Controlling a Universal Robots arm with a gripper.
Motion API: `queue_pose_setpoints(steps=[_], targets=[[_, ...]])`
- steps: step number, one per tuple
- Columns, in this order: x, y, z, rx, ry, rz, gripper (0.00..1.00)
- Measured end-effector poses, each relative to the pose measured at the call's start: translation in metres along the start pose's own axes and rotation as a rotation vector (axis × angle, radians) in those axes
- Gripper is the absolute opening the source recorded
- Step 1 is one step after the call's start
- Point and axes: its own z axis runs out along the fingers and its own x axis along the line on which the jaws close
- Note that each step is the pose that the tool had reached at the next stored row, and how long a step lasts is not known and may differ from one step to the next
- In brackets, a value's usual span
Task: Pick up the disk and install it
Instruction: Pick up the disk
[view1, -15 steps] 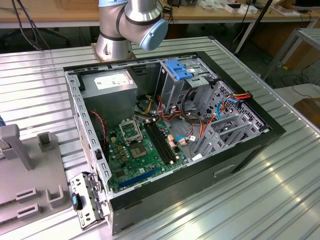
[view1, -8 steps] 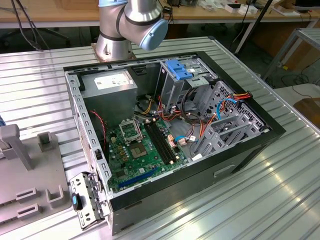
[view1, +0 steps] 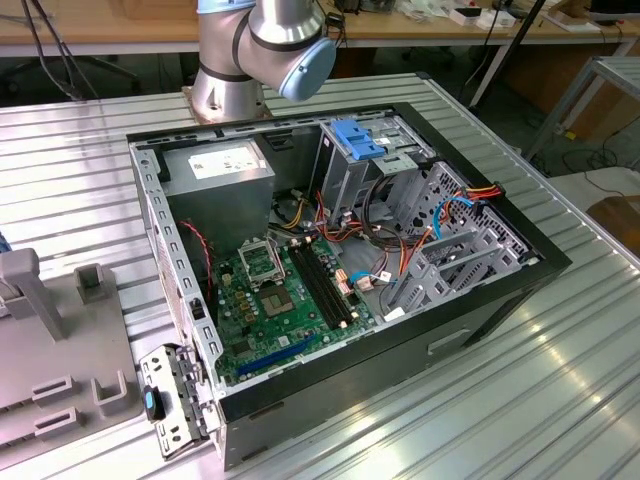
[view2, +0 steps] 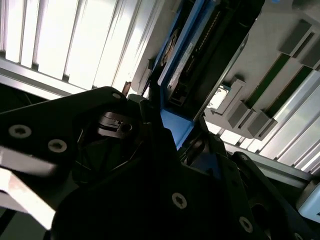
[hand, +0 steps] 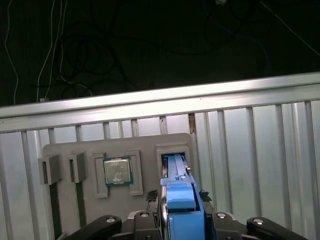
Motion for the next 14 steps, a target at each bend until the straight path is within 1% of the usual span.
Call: queue_pose_setpoints(steps=[2,4,10,11,13,14], targets=[[0.0,0.0,0.0,0.0,0.0,0.0,0.43],[0.0,0.0,0.0001,0.0,0.0001,0.0,0.38],[0.0,0.0,0.0001,0.0,0.0,0.0,0.37],[0.0,0.0,0.0001,0.0002,-0.0003,-0.007,0.37],[-0.0001,0.0,0.0004,0.0015,-0.0017,-0.047,0.37],[-0.0001,0.0,0.0004,0.0023,-0.0028,-0.085,0.37]])
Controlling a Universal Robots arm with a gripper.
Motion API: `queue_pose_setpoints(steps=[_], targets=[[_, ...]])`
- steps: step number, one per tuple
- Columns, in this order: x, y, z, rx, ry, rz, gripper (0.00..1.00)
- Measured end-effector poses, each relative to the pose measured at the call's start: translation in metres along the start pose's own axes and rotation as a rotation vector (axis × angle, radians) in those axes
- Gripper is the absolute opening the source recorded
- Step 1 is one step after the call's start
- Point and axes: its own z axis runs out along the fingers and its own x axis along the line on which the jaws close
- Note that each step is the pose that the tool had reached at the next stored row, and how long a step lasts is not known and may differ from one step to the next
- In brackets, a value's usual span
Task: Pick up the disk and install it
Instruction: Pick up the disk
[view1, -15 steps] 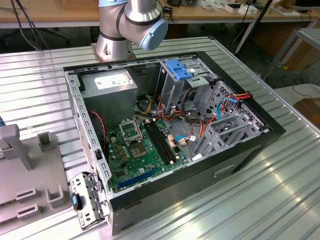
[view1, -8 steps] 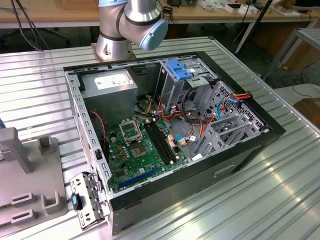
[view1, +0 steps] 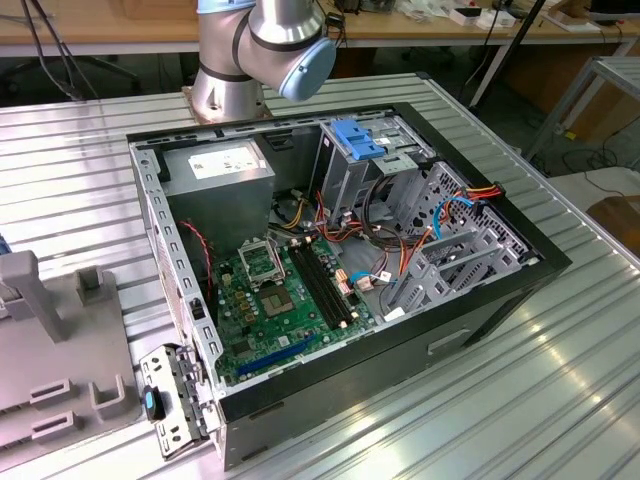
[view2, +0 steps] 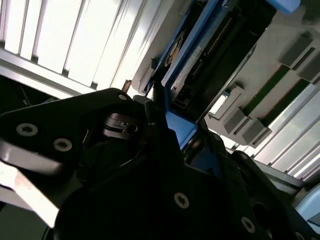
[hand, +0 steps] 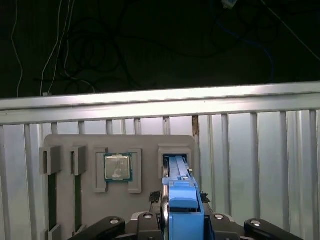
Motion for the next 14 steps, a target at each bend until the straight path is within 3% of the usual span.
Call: queue_pose_setpoints(steps=[14], targets=[[0.0007,0.0,0.0001,0.0008,-0.001,-0.03,0.37]])
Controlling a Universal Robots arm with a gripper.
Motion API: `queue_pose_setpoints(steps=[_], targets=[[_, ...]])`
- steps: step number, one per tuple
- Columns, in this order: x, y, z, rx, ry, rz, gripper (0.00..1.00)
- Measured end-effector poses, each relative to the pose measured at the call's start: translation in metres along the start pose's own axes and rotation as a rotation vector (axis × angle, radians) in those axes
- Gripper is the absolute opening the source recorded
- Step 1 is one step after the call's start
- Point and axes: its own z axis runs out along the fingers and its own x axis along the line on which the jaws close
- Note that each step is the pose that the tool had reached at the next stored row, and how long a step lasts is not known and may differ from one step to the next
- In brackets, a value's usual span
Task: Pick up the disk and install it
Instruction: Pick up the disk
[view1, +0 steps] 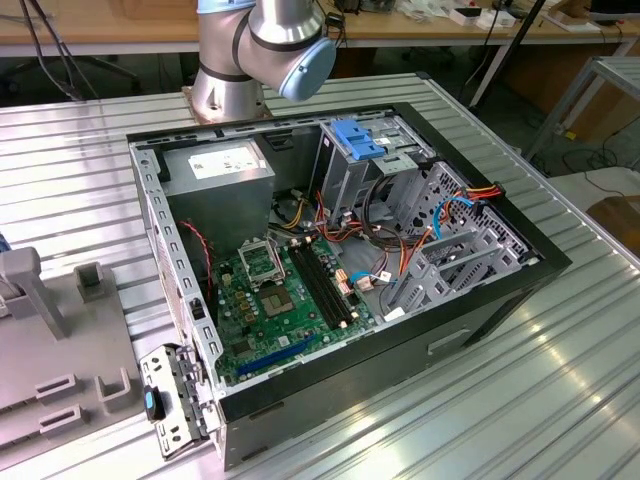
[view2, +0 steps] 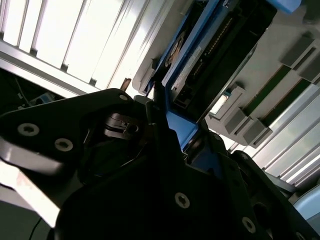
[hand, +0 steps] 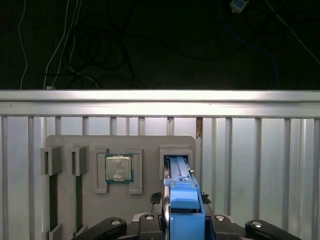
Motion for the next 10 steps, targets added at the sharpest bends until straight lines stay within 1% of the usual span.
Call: queue_pose_setpoints(steps=[2,4,10], targets=[[0.0,0.0,0.0,0.0,0.0,0.0,0.37],[0.0,0.0,0.0,-0.0004,0.0004,0.013,0.37],[0.0,0.0,0.0001,-0.0005,0.0006,0.018,0.37]])
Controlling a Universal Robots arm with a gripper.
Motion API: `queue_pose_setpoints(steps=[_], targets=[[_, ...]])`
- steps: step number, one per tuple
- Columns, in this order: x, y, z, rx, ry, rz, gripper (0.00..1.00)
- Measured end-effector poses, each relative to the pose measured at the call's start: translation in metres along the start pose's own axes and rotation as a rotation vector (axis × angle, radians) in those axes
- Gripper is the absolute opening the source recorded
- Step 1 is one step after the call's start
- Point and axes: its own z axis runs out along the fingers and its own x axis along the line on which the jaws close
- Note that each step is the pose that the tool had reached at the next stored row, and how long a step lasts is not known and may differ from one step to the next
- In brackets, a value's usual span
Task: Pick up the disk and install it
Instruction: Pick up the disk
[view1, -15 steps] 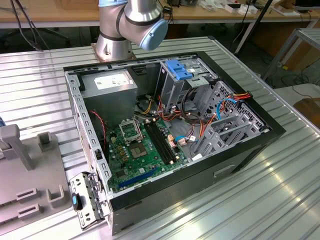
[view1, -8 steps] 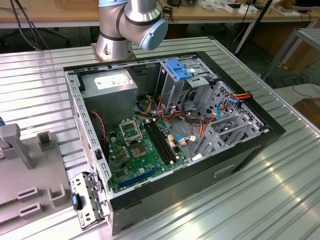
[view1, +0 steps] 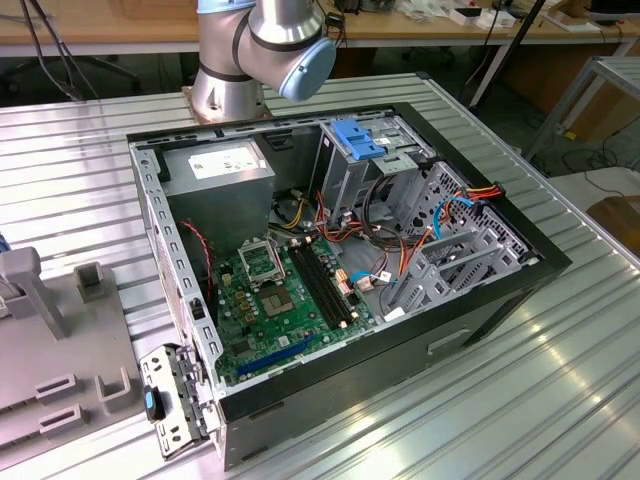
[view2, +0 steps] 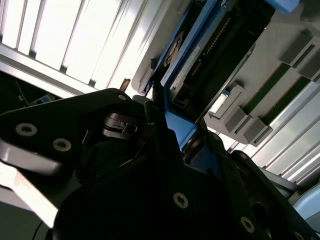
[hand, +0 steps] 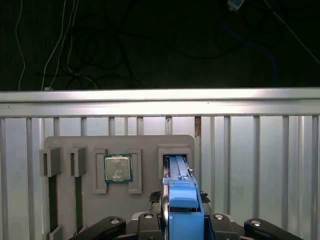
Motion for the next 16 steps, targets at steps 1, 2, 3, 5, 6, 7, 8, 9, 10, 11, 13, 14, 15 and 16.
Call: queue_pose_setpoints(steps=[1,2,3,5,6,7,8,9,10,11,13,14,15,16], targets=[[0.0,0.0,0.0,0.0001,0.0,0.0,0.37],[0.0,0.0,0.0,0.0001,0.0,0.0,0.37],[0.0,-0.0001,0.0,0.0,0.0001,0.0,0.37],[0.0,-0.0008,-0.0007,-0.0015,0.0001,0.001,0.37],[0.0,-0.0009,-0.0011,-0.002,0.0001,0.001,0.37],[0.0,-0.001,-0.0017,-0.0024,0.0,0.001,0.37],[0.0,-0.0011,-0.002,-0.0027,0.0,0.002,0.37],[0.0,-0.0011,-0.0024,-0.0029,0.0001,0.002,0.37],[0.0001,-0.0012,-0.0033,-0.0029,0.0001,0.002,0.37],[0.0001,-0.0012,-0.0033,-0.0028,0.0,0.002,0.37],[0.0001,-0.0012,-0.0033,-0.0029,0.0001,0.002,0.37],[0.0001,-0.0012,-0.0036,-0.003,0.0001,0.002,0.37],[0.0001,-0.0012,-0.0046,-0.0033,0.0003,0.002,0.37],[0.0002,-0.0012,-0.006,-0.003,0.0002,0.002,0.37]])
